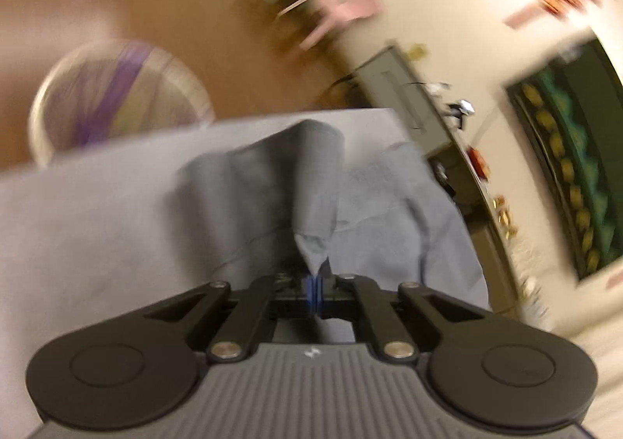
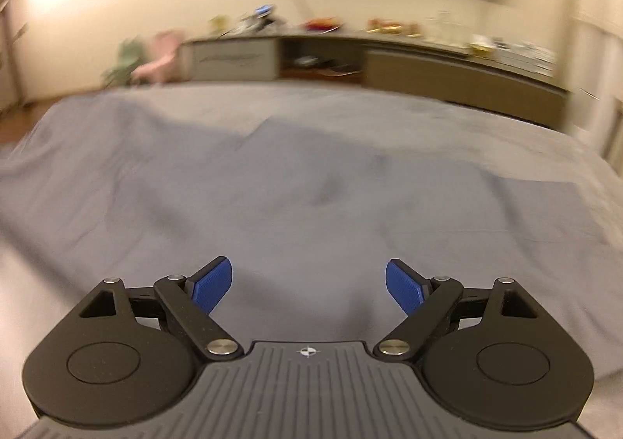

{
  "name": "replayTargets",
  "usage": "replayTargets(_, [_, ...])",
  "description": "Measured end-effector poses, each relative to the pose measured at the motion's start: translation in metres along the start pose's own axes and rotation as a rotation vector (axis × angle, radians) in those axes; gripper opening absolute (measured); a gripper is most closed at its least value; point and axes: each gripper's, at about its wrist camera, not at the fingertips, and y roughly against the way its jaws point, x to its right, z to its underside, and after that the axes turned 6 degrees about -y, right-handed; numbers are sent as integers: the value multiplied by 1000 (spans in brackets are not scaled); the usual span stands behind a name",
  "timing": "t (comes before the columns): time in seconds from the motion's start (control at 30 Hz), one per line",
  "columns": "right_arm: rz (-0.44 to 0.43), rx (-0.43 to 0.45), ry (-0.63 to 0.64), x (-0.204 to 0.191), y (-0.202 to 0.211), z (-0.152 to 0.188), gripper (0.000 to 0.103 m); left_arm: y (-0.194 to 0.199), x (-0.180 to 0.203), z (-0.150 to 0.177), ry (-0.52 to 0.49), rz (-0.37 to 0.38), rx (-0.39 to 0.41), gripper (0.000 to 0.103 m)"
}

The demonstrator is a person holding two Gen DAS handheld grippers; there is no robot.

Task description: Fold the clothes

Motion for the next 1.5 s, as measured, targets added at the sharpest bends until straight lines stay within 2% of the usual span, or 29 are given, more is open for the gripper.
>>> replayTargets(0.03, [1, -25, 18, -3, -4, 2, 88, -2, -13, 0, 58, 34, -20, 3])
replayTargets(0.13, [15, -74, 70, -14, -12, 6, 88, 5, -21, -1, 58, 40, -21, 9])
replayTargets(0.2, [19, -52, 100, -25, -9, 4, 88, 20, -13, 2, 15, -28, 38, 14])
replayTargets(0.23, [1, -26, 124, -33, -5, 2, 88, 28, -9, 4, -7, -63, 68, 23])
replayTargets(0.27, [-17, 0, 147, -40, -1, 0, 88, 37, -5, 6, -30, -98, 98, 28])
replayTargets(0.33, [-86, 51, 203, -64, 5, 1, 88, 56, 21, 18, -165, -257, 208, 34])
replayTargets(0.4, [-152, 78, 246, -88, 4, 4, 88, 71, 51, 39, -322, -430, 334, 35])
replayTargets(0.43, [-173, 79, 257, -96, 1, 5, 88, 76, 66, 51, -405, -447, 387, 35])
replayTargets(0.5, [-192, 41, 265, -104, -2, 8, 87, 76, 95, 75, -549, -325, 402, 35])
replayTargets(0.53, [-202, 21, 269, -107, -3, 10, 87, 69, 108, 87, -622, -213, 338, 35])
replayTargets(0.6, [-222, -17, 277, -115, -6, 13, 85, 45, 123, 107, -708, -57, 159, 36])
replayTargets(0.7, [-251, -76, 289, -126, -10, 18, 84, 11, 125, 127, -770, -105, -47, 36])
replayTargets(0.73, [-261, -95, 293, -129, -12, 19, 84, 2, 122, 131, -779, -133, -99, 31])
replayTargets(0.83, [-293, -153, 311, -125, -3, 23, 86, 1, 130, 139, -882, -177, -105, 31])
replayTargets(0.9, [-368, -179, 255, -106, 8, 16, 83, 3, 138, 140, -911, -150, -98, 31])
replayTargets(0.93, [-410, -158, 187, -90, 14, 9, 83, 4, 146, 142, -925, -112, -96, 31])
replayTargets(0.97, [-423, -98, 104, -71, 19, -4, 83, 1, 159, 143, -946, -82, -99, 32])
replayTargets(1.03, [-366, -10, -17, -37, 18, -26, 84, -4, 187, 146, -989, -24, -103, 35])
replayTargets(1.13, [-80, 15, -65, 10, -18, -57, 81, -41, 241, 158, -1127, 15, -124, 40])
replayTargets(1.23, [16, -12, -70, 32, -52, -66, 78, -102, 280, 163, -1201, -54, -164, 39])
replayTargets(1.33, [60, -82, -11, 39, -78, -63, 75, -160, 282, 150, -1165, -171, -220, 36])
replayTargets(1.4, [83, -86, -66, 63, -79, -62, 78, -176, 269, 132, -1084, -220, -201, 36])
replayTargets(1.5, [210, -72, -109, 102, -74, -59, 78, -175, 252, 105, -967, -208, -185, 26])
